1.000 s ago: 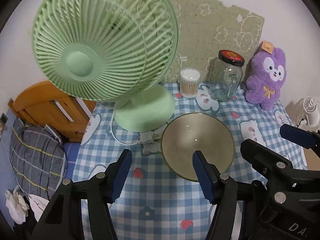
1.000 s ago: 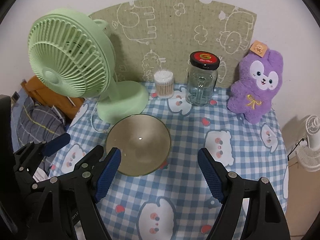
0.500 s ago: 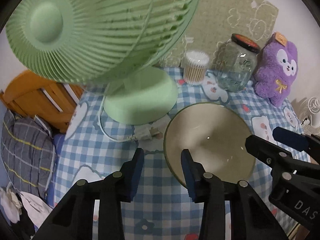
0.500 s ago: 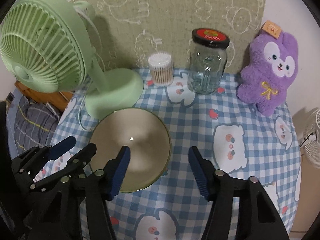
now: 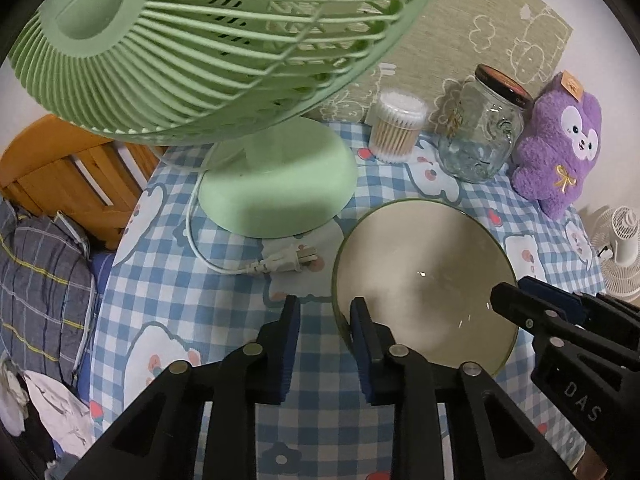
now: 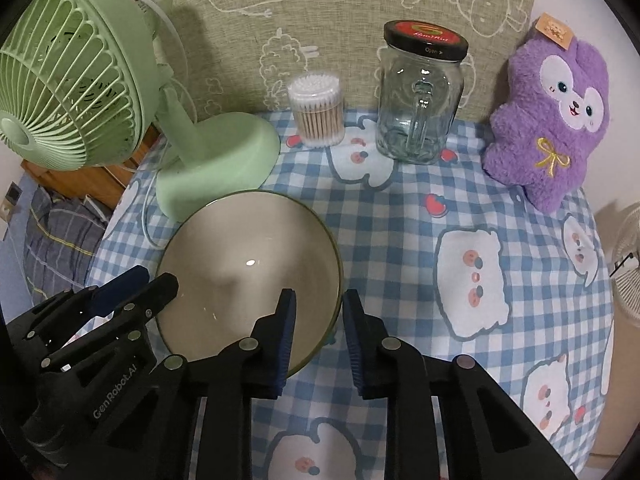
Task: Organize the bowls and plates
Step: 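Close both tools on the rim of the white bowl, then lift the white bowl with both tools and carry it toward the bowl stack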
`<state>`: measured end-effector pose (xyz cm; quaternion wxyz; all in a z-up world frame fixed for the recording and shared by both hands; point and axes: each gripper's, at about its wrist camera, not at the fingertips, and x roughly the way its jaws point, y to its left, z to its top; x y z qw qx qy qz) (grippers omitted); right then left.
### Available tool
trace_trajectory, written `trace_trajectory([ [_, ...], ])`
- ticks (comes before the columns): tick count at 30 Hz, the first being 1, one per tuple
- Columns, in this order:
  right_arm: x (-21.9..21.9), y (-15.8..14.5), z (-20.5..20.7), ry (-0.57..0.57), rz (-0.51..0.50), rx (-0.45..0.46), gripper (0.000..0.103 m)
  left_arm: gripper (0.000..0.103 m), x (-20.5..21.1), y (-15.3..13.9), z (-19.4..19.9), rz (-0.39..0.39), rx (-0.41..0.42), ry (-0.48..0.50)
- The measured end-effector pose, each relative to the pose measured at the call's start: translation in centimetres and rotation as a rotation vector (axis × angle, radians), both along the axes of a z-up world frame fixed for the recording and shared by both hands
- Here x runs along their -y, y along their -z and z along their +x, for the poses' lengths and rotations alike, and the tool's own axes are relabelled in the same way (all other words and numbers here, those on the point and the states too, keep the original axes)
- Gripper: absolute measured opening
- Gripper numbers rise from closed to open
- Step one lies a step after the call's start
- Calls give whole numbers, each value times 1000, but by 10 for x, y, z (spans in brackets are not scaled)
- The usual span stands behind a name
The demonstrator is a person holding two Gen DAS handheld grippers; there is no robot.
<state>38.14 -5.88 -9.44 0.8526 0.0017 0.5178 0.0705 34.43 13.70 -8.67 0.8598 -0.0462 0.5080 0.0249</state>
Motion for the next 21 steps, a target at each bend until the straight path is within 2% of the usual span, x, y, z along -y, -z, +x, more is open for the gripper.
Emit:
trace_trajectory([
  [9,-2,11,6,-9,-28,3,23,11,8,10,5,-2,-20,7],
  [12,-1,16,7,-3,-46,2,14,10,13,11,4,25,-12,8],
  [21,6,13,3,29,27,-32,10,10,17,11,-3,61,-47,4],
])
